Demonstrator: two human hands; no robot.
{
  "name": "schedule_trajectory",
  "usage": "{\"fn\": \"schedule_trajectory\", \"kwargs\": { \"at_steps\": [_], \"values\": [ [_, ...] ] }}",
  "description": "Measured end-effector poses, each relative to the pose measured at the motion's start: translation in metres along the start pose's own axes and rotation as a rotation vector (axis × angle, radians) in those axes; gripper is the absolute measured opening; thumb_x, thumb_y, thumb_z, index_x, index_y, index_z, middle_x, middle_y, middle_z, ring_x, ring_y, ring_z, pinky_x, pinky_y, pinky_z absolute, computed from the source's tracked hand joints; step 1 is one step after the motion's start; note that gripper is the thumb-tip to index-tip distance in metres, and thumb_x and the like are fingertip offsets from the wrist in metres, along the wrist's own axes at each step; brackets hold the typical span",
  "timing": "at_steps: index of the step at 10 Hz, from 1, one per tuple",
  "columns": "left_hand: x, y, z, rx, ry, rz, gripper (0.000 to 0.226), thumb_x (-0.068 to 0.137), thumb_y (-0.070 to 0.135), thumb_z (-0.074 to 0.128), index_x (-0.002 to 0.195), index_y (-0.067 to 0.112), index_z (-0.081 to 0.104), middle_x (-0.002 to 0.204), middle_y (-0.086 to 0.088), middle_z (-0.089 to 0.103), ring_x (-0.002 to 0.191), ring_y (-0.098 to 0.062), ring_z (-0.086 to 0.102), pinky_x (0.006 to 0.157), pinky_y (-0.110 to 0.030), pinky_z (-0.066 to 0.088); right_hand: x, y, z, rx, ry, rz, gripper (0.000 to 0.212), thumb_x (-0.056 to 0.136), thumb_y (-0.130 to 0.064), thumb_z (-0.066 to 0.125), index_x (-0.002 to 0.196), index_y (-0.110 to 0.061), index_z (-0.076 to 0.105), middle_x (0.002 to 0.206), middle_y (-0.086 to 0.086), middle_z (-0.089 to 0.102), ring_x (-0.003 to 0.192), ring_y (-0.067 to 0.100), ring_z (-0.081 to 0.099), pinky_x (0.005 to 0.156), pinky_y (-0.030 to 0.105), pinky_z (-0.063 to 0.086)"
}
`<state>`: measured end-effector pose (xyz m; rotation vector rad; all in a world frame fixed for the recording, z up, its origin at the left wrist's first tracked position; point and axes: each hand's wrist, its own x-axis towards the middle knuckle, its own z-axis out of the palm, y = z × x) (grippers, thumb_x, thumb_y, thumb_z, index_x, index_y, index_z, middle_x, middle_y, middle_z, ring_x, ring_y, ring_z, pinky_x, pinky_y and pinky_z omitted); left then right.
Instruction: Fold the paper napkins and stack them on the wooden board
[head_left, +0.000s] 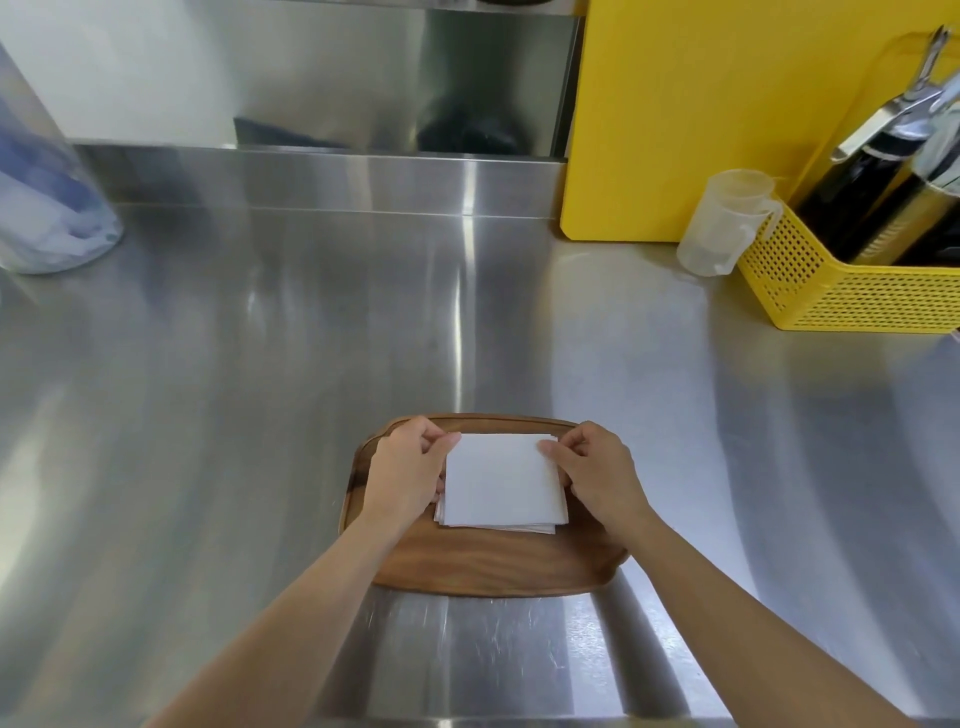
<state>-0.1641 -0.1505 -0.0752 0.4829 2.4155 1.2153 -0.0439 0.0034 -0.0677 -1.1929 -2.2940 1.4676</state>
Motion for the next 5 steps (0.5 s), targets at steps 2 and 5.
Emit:
{"fn": "schedule_trajectory", "kwargs": {
  "at_steps": [2, 5],
  "values": [
    [-0.001, 0.004, -0.005, 0.090, 0.044, -0.014, 0.023, 0.088, 0.035, 0.056, 0.080, 0.013, 0.058, 0.066, -0.003, 0.067, 0.058, -0.021, 0.064, 0.061, -0.040, 0.058, -0.003, -0.002, -0.006, 0.003, -0.015, 0.025, 0.021, 0.085, -0.027, 0.062, 0.077, -0.009, 0.056, 0.059, 0.004, 0.060, 0.050, 0.014, 0.051, 0.048, 0.022, 0.040],
    [0.005, 0.070, -0.045, 0.343, 0.268, 0.369, 0.040, 0.087, 0.045, 0.050, 0.112, 0.015, 0.059, 0.113, -0.005, 0.066, 0.105, -0.025, 0.058, 0.088, -0.037, 0.045, -0.008, -0.054, -0.078, -0.104, -0.013, -0.167, 0.014, 0.086, -0.027, 0.060, 0.082, -0.014, 0.059, 0.069, 0.007, 0.065, 0.045, 0.007, 0.051, 0.042, 0.011, 0.039]
  ]
}}
